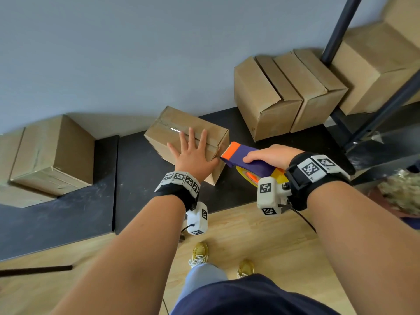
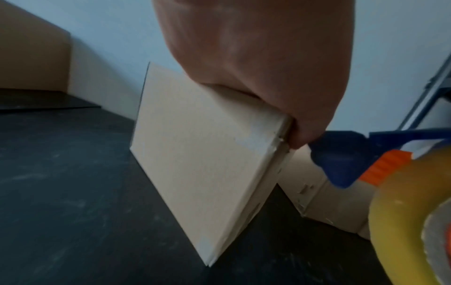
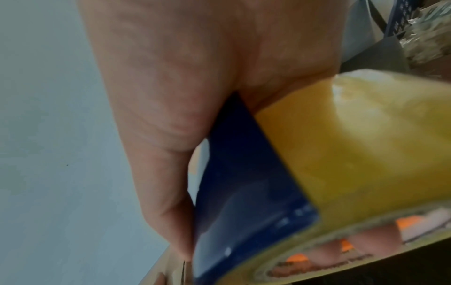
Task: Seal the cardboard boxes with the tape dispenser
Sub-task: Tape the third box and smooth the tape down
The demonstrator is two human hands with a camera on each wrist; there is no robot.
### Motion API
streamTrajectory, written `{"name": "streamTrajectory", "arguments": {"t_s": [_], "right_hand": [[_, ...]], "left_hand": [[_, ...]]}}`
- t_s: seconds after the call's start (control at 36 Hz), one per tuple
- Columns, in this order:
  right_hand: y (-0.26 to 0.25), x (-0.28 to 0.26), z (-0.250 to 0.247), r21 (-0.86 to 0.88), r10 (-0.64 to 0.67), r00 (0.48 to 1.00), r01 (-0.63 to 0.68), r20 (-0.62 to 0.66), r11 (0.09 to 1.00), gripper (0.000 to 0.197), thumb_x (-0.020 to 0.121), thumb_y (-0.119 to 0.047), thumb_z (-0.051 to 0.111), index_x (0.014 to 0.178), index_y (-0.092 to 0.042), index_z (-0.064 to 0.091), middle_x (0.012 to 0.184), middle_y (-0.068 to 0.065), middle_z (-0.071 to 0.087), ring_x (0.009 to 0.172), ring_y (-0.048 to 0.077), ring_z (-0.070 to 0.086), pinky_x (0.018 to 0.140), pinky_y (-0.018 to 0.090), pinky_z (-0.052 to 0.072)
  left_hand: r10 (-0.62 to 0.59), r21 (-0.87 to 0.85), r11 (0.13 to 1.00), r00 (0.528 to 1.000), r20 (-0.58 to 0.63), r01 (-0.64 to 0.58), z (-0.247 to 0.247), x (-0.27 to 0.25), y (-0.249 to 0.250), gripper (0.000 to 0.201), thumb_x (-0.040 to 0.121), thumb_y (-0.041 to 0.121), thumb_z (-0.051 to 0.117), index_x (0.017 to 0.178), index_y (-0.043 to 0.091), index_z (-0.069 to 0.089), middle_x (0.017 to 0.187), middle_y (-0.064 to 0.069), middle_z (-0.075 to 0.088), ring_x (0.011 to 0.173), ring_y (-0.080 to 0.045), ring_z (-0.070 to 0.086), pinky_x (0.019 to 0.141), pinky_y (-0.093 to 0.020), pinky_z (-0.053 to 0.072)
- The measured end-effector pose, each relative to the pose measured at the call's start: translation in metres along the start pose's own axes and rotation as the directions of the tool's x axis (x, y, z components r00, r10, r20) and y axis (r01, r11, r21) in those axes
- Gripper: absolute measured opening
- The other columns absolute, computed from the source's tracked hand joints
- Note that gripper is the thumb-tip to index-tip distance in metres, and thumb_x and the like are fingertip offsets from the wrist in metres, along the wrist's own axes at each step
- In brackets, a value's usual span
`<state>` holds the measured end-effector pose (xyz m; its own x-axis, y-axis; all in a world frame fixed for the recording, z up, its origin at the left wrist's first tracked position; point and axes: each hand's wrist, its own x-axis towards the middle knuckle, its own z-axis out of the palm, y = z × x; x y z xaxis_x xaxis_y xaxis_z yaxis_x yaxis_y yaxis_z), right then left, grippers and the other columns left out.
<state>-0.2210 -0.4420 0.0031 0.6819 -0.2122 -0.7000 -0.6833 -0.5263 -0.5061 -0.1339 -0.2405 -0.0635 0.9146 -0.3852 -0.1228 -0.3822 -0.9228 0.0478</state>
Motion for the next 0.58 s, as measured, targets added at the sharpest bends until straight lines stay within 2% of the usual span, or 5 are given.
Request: {"name": "streamTrajectory", "arguments": {"t_s": [0.08,0.22,0.31,0.47,0.58], "right_hand": [[0.000,0.000,0.000,-0.010,0.004,1.000,-0.004,0.018,1.000,0.050,0.082,-0.058,0.065,0.107,-0.016,0.056,0.096,0.003,0.062,0.087,0.019,0.061,0.080,0.031,0.045],[0.007,-0.004,-0.009,0.017,0.019,0.998,-0.020,0.062,1.000,0.047,0.080,-0.059,0.066,0.102,-0.018,0.057,0.107,0.007,0.066,0.098,0.023,0.063,0.099,0.039,0.047],[0.008,-0.010,-0.019,-0.007,0.031,0.998,-0.030,0.048,1.000,0.054,0.079,-0.061,0.065,0.107,-0.017,0.058,0.106,0.007,0.067,0.098,0.023,0.064,0.100,0.039,0.048],[0.007,-0.016,-0.028,0.081,0.024,0.998,-0.029,0.058,0.996,0.052,0.079,-0.057,0.067,0.109,-0.016,0.060,0.104,0.008,0.070,0.094,0.023,0.065,0.085,0.033,0.048],[0.007,-0.021,-0.034,0.108,-0.002,0.997,-0.007,0.079,0.994,0.054,0.079,-0.056,0.067,0.113,-0.015,0.061,0.106,0.009,0.071,0.102,0.026,0.066,0.096,0.038,0.048]], "left_hand": [[-0.017,-0.001,1.000,1.000,-0.016,0.017,0.003,0.000,0.001,0.079,0.087,0.065,0.029,0.152,0.033,-0.004,0.160,-0.006,-0.011,0.146,-0.033,-0.014,0.110,-0.067,-0.004],[-0.023,0.004,1.000,1.000,-0.021,0.023,0.005,0.002,0.003,0.077,0.089,0.059,0.031,0.152,0.032,-0.004,0.160,-0.006,-0.012,0.146,-0.034,-0.014,0.110,-0.067,-0.004],[-0.022,0.015,1.000,0.999,-0.028,0.022,0.005,0.002,0.004,0.076,0.090,0.061,0.029,0.152,0.032,-0.004,0.160,-0.006,-0.011,0.146,-0.034,-0.013,0.110,-0.067,-0.003],[-0.022,0.021,1.000,0.999,-0.028,0.023,0.006,0.004,0.004,0.075,0.091,0.062,0.027,0.152,0.033,-0.005,0.160,-0.006,-0.011,0.146,-0.033,-0.011,0.111,-0.067,-0.002],[-0.030,-0.007,1.000,0.999,-0.043,0.030,0.008,0.003,0.004,0.076,0.090,0.059,0.031,0.152,0.033,-0.005,0.160,-0.005,-0.010,0.146,-0.032,-0.010,0.111,-0.067,-0.002]]}}
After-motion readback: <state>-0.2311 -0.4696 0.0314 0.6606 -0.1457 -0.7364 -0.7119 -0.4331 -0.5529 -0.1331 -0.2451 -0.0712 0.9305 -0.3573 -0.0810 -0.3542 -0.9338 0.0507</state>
